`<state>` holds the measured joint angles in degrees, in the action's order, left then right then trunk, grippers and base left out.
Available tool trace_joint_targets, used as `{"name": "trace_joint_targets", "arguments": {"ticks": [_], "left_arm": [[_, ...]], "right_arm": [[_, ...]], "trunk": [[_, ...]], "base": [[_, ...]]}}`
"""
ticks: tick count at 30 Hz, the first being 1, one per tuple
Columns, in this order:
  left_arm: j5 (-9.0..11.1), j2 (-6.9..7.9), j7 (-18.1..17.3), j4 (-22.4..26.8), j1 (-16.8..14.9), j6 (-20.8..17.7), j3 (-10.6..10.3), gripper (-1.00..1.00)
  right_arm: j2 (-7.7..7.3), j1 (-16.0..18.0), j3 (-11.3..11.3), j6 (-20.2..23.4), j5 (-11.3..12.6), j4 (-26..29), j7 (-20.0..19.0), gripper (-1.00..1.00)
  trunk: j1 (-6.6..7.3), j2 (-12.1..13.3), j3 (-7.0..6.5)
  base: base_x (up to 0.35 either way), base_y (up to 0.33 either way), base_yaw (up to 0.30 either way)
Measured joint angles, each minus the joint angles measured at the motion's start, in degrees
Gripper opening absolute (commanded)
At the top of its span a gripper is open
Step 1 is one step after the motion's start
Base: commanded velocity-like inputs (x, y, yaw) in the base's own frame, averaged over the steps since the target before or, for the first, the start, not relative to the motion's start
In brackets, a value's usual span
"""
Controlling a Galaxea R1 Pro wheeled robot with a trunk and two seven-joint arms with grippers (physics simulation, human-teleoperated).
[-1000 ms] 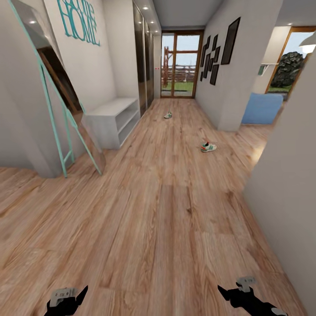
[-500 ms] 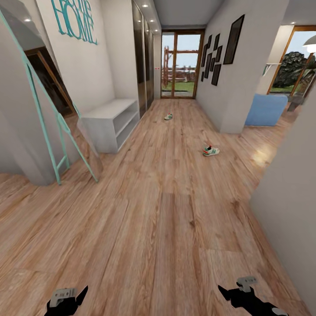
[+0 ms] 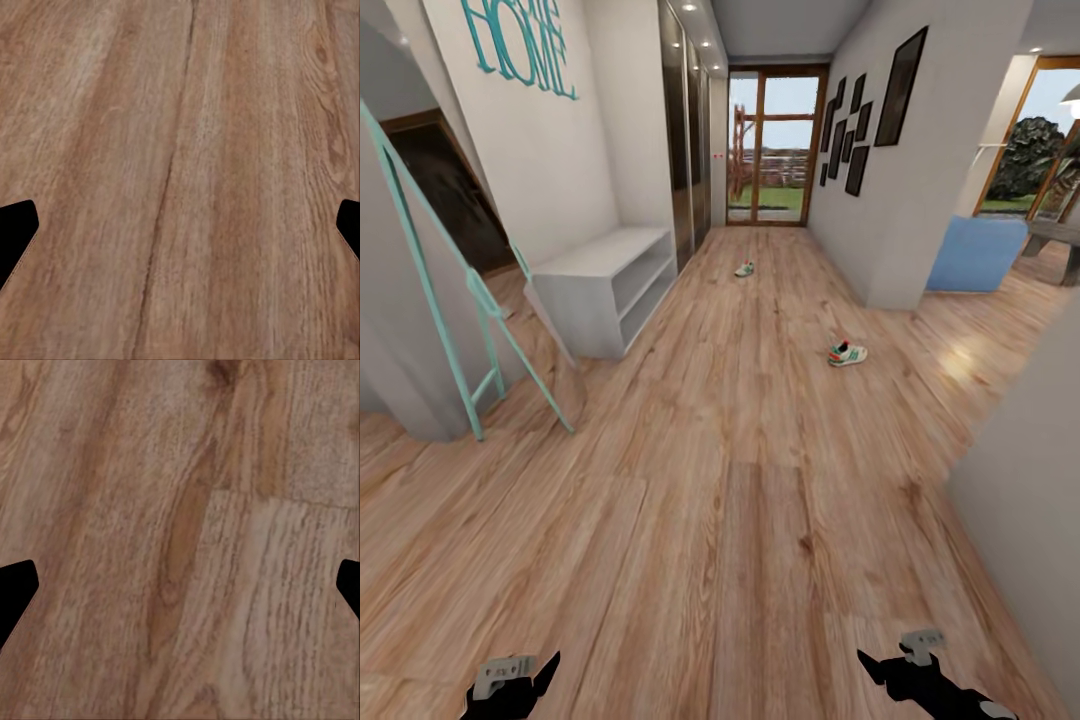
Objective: Pick up the two gym shoes and the two sandals from the corridor floor and place them onto the hallstand (shoe rack) in the corridor, making sure they are on the rack and not on the floor. Arrange them so the two gym shoes are next to each other and the two sandals are next to each other.
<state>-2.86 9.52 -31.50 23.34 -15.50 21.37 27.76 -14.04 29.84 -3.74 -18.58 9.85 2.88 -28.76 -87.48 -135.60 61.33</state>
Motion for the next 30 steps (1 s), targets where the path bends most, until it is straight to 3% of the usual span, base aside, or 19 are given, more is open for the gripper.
{"name": "trace_joint_targets", "arguments": {"ticks": [30], "left_arm": [[0.0,0.0,0.0,0.0,0.0,0.0,0.0,1.0]], "right_arm": [[0.0,0.0,0.0,0.0,0.0,0.0,0.0,1.0]], "trunk": [[0.0,0.0,0.0]], "base": [[0.339,0.0,0.0]]}}
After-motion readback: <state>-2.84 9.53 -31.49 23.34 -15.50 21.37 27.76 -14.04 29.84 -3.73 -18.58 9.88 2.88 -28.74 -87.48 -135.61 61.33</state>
